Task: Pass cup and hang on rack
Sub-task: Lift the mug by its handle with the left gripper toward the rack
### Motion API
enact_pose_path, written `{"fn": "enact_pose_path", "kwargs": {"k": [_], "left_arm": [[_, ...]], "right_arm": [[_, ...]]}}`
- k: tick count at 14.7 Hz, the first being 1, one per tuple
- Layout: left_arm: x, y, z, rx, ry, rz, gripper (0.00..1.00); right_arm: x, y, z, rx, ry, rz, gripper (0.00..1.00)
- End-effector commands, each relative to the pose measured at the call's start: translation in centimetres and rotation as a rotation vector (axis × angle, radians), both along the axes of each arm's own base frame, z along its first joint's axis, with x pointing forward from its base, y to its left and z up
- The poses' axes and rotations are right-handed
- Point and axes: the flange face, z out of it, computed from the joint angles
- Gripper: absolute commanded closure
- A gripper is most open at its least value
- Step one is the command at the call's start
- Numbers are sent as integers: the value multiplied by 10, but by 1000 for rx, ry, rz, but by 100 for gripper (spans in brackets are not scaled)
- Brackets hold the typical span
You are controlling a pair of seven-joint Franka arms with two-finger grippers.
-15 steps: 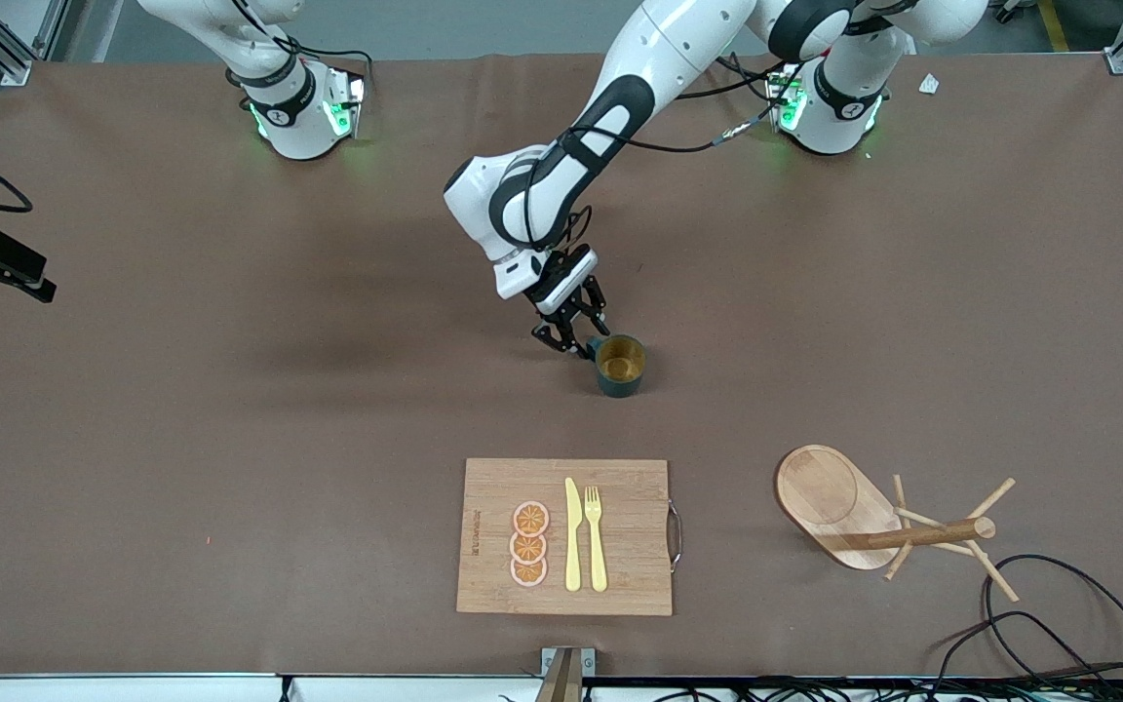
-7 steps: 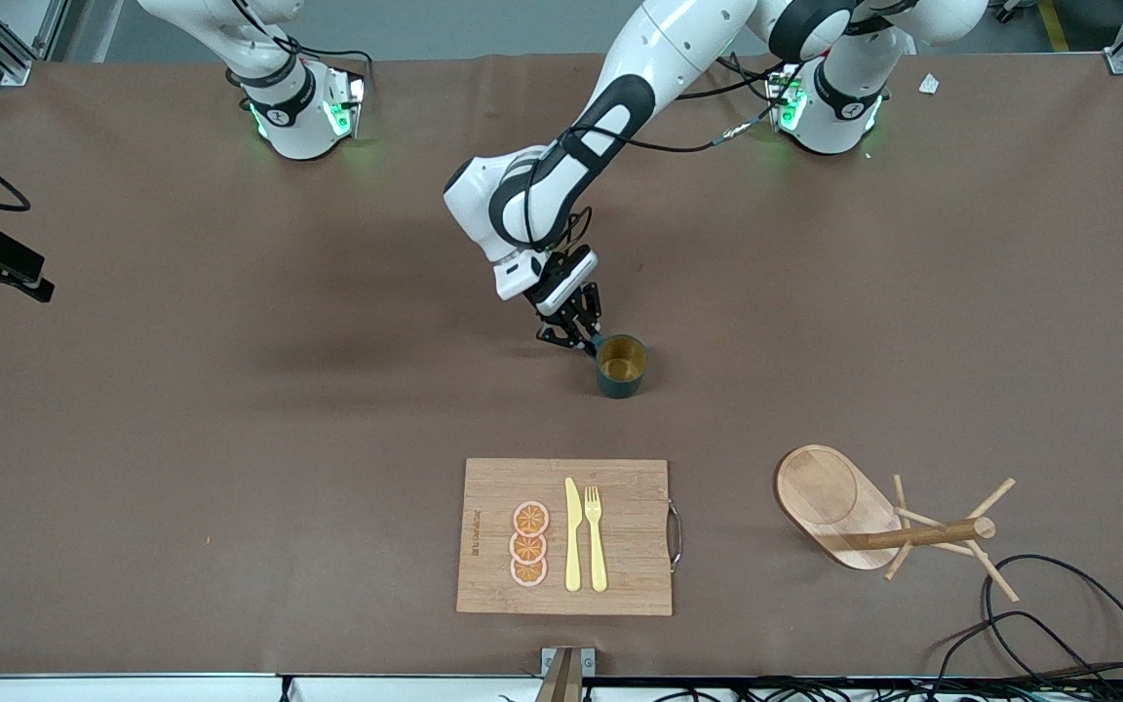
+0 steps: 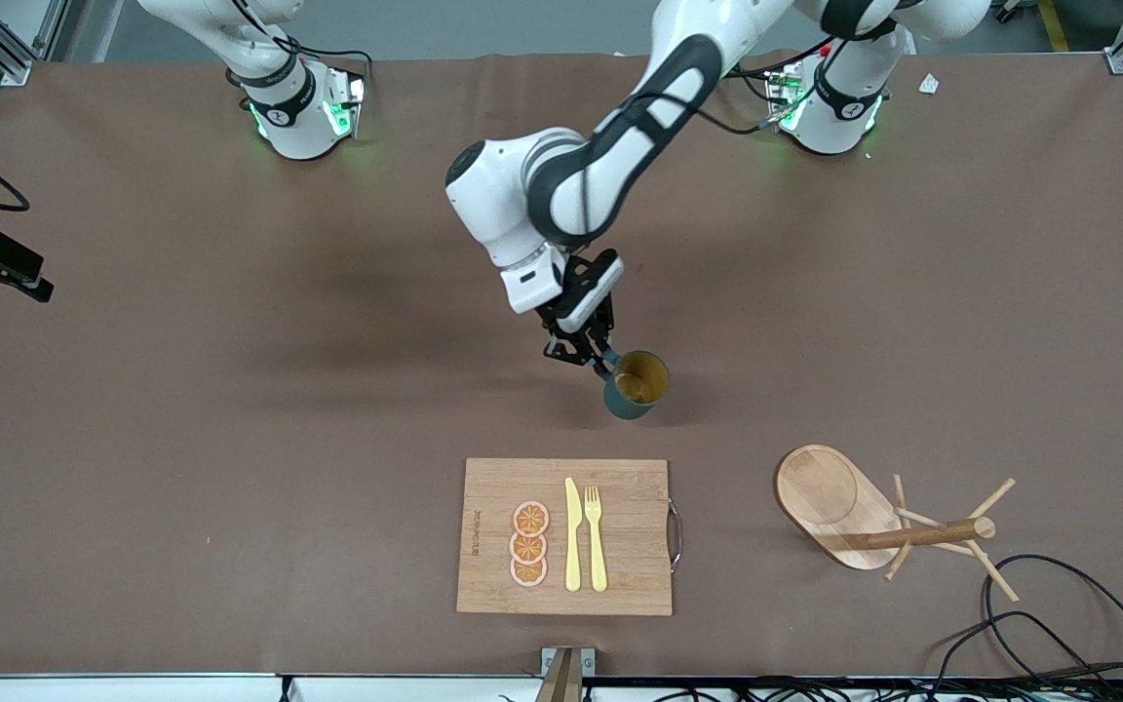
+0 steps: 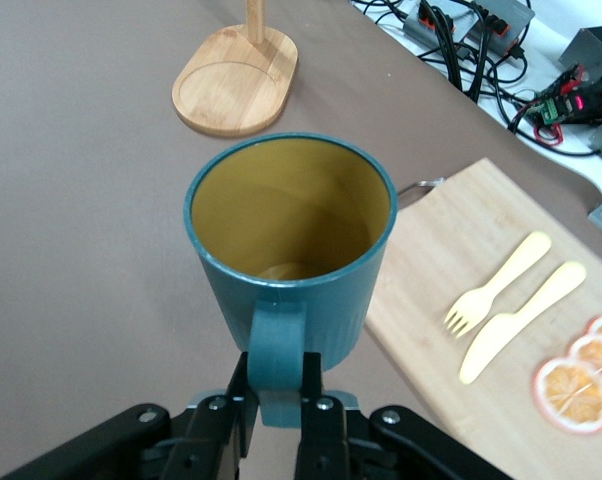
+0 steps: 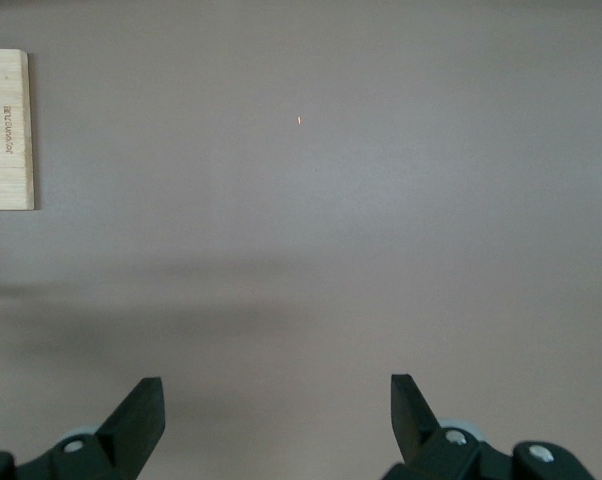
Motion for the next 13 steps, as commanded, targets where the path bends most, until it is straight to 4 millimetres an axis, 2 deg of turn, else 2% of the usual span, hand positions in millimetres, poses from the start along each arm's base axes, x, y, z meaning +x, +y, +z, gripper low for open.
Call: {"fn": "enact_pose_path", "kwargs": {"k": [1, 2, 6, 9, 13], "left_arm": [[21, 33, 67, -103, 84, -19, 100], [32, 48, 89, -148, 111, -19, 100], [70, 109, 148, -292, 224, -60, 99], [102, 161, 177, -434, 278, -59, 96], [140, 221, 202, -660, 337, -52, 98]], "right_arm": [[-7, -2, 6, -7, -5, 8, 0], [-7, -2, 6, -7, -5, 8, 0], [-7, -1, 8, -7, -13, 9, 0], [-7, -1, 8, -7, -13, 9, 0], [-6, 2, 8, -7, -13, 9, 0]]}}
